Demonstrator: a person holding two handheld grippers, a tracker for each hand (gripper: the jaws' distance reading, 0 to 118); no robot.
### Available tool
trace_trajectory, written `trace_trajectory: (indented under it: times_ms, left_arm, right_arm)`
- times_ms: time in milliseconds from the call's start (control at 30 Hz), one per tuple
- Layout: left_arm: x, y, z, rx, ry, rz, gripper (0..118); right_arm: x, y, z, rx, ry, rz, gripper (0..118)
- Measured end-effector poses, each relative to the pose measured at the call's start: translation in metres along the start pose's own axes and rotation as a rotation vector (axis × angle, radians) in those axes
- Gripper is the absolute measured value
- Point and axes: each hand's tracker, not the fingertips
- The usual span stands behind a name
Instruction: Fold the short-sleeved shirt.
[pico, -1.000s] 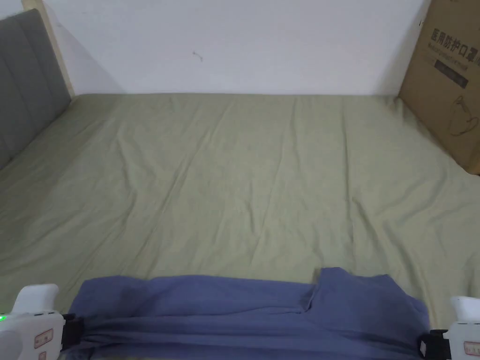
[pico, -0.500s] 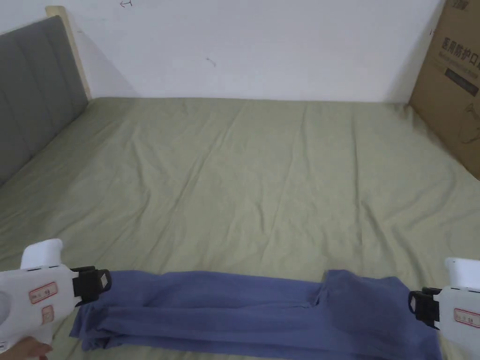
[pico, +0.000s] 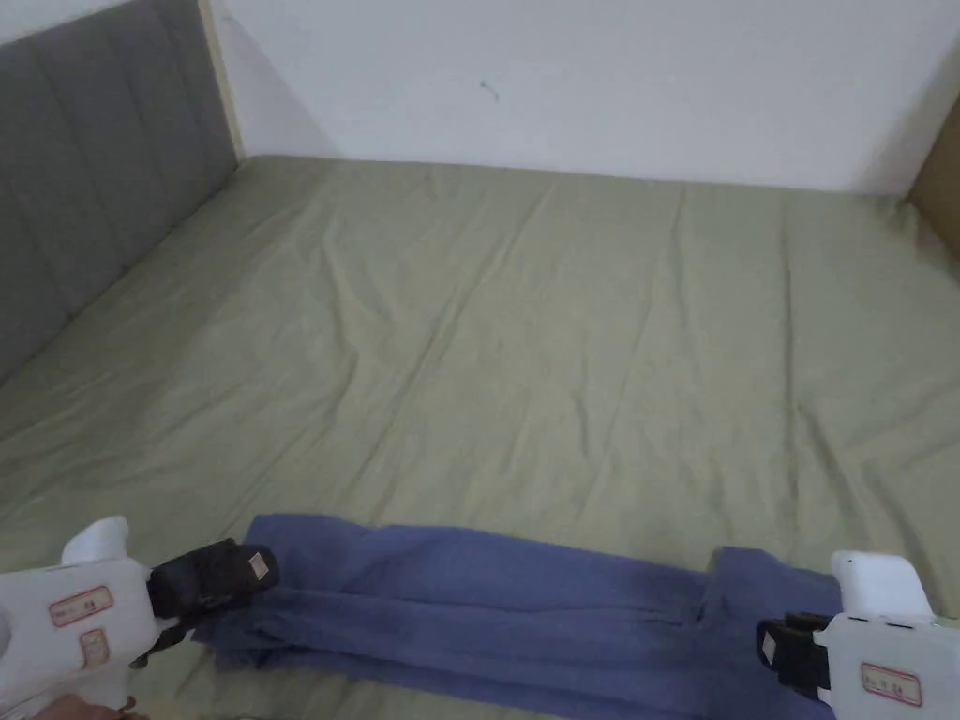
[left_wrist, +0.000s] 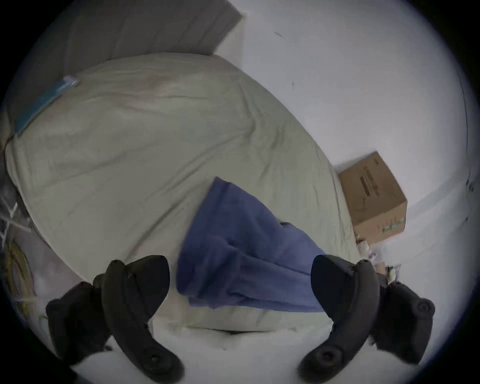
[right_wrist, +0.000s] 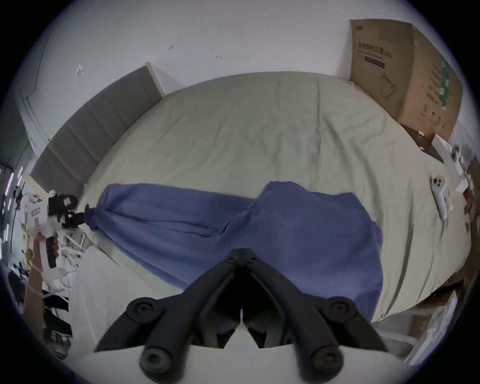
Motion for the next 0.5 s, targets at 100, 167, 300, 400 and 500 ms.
trace_trajectory:
  times_ms: [100, 167, 300, 400, 500]
  left_arm:
    - [-0.018, 0.000, -0.011, -0.009, -0.080, 0.115, 112]
    - [-0.022, 0.000, -0.024, -0.047, -0.142, 0.166, 112]
    - [-0.025, -0.007, -0.066, -0.149, -0.229, 0.235, 111]
    - [-0.018, -0.001, -0.065, -0.116, -0.215, 0.258, 15]
    - [-0.030, 0.006, -0.076, -0.145, -0.181, 0.277, 7]
  right_arm:
    - [-0.002, 0.001, -0.006, -0.016, 0.011, -0.007, 0]
    - [-0.003, 0.003, -0.008, -0.023, 0.018, -0.015, 0]
    - [-0.010, 0.006, -0.015, -0.037, 0.015, -0.015, 0]
    - [-0.015, 0.005, -0.014, -0.054, 0.037, -0.002, 0]
    - [-0.020, 0.007, -0.012, -0.068, 0.039, 0.037, 0]
